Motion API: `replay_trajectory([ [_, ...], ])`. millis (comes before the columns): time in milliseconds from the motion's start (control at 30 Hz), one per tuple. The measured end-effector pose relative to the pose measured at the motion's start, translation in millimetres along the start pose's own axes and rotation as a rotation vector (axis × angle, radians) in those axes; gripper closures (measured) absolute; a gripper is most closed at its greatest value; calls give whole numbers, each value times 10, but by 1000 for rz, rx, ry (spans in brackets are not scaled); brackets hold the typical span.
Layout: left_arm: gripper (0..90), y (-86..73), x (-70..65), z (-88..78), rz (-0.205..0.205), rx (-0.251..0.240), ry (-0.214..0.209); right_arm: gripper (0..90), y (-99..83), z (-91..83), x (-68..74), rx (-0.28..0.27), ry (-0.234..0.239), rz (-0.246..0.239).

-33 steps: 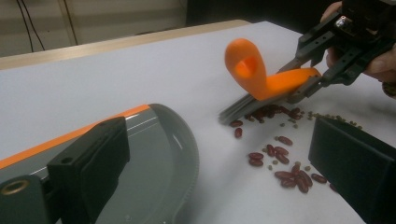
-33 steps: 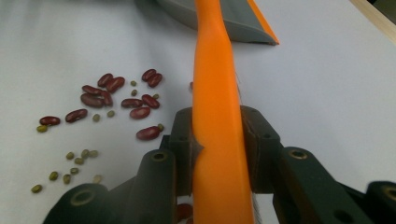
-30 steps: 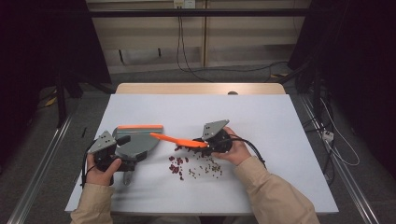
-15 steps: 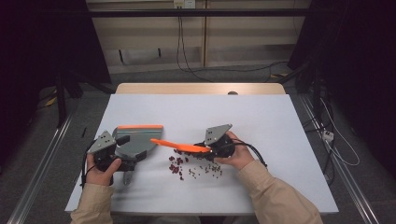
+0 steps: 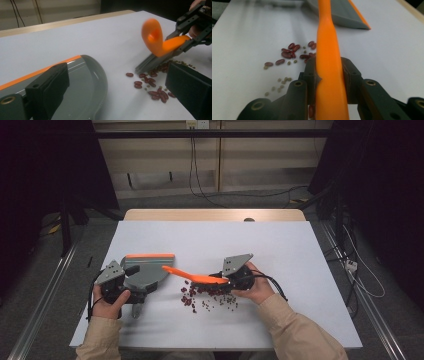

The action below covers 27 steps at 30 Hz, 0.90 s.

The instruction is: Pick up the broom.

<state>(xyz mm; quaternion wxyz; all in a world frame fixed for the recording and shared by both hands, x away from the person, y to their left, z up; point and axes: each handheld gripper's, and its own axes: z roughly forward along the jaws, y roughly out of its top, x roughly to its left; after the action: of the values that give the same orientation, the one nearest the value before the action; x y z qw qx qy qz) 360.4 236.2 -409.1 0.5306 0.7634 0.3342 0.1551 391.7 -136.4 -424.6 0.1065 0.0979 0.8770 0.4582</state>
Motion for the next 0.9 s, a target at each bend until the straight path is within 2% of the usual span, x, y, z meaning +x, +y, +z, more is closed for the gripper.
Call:
replay_trajectory([
  [200,54,0,2,-3,-2,-1,0,707,32,16,-183,-41,-40,31],
  [267,54,0,5,-4,-2,-4,-2,707,61,56,-250,-44,-57,26],
  [333,54,0,7,-7,-4,-3,-2,707,87,113,-324,-53,-51,17],
  [467,54,-3,16,-7,-5,1,-3,708,121,291,-411,-18,-51,-9],
  [500,54,-8,18,-5,-4,2,0,708,120,336,-416,2,-40,-12],
  [567,54,-22,24,-1,-7,1,0,707,113,378,-405,-8,3,11],
  [667,54,-34,41,-2,-5,11,6,705,117,370,-369,6,19,14],
  [900,54,-34,62,-24,-15,3,14,704,104,310,-217,15,63,-25],
])
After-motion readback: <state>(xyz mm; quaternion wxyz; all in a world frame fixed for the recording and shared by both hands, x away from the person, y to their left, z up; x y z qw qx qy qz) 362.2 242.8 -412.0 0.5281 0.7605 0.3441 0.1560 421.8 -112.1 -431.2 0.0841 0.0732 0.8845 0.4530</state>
